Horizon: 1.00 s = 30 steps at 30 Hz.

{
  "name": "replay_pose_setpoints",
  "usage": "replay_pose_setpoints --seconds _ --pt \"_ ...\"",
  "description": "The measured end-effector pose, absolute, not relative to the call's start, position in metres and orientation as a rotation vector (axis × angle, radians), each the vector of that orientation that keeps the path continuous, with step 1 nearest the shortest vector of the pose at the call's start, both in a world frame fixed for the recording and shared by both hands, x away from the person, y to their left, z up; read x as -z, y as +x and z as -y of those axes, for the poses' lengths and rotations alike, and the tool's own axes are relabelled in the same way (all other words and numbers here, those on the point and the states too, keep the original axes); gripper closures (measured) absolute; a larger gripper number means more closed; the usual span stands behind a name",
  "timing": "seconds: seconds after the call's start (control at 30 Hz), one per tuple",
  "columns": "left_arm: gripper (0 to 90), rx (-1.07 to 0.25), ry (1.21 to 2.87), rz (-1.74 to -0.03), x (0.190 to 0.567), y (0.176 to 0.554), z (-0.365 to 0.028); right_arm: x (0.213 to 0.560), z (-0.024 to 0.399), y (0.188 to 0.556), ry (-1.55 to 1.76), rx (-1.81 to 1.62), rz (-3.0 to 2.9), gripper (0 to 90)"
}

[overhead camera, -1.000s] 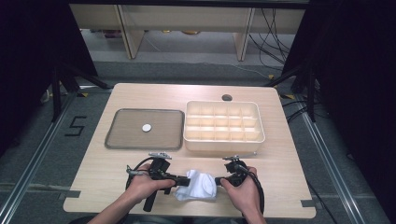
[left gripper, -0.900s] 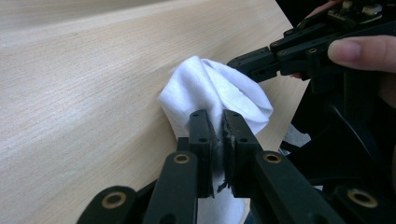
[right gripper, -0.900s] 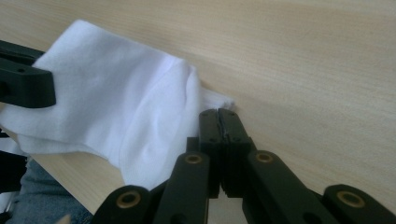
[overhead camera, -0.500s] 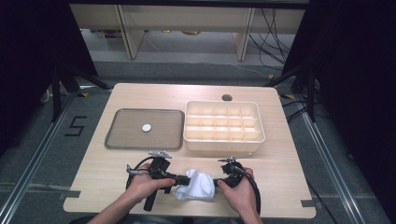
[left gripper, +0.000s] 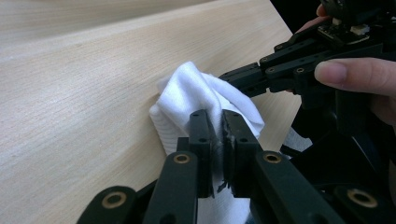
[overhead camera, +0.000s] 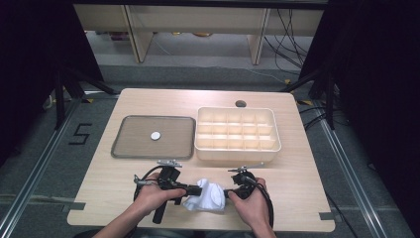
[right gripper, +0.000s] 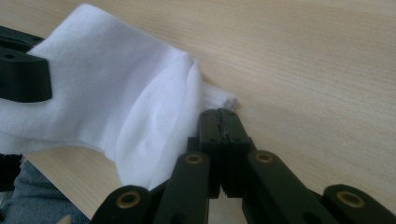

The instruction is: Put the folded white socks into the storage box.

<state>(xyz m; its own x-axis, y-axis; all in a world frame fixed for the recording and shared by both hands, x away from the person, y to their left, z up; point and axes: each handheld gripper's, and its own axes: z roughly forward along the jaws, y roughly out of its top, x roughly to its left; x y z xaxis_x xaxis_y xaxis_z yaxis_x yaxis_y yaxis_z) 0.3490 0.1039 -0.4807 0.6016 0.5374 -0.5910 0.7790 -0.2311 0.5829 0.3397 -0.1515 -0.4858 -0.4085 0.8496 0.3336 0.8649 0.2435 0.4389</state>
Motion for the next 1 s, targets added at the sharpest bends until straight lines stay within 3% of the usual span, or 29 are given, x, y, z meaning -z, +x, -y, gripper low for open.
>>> replay_pose_setpoints --seconds 1.0 --pt "83.0 0.302 1.904 -1.035 0.477 0.351 -0.104 0.486 0.138 0.34 -1.658 0.888 2.489 90.0"
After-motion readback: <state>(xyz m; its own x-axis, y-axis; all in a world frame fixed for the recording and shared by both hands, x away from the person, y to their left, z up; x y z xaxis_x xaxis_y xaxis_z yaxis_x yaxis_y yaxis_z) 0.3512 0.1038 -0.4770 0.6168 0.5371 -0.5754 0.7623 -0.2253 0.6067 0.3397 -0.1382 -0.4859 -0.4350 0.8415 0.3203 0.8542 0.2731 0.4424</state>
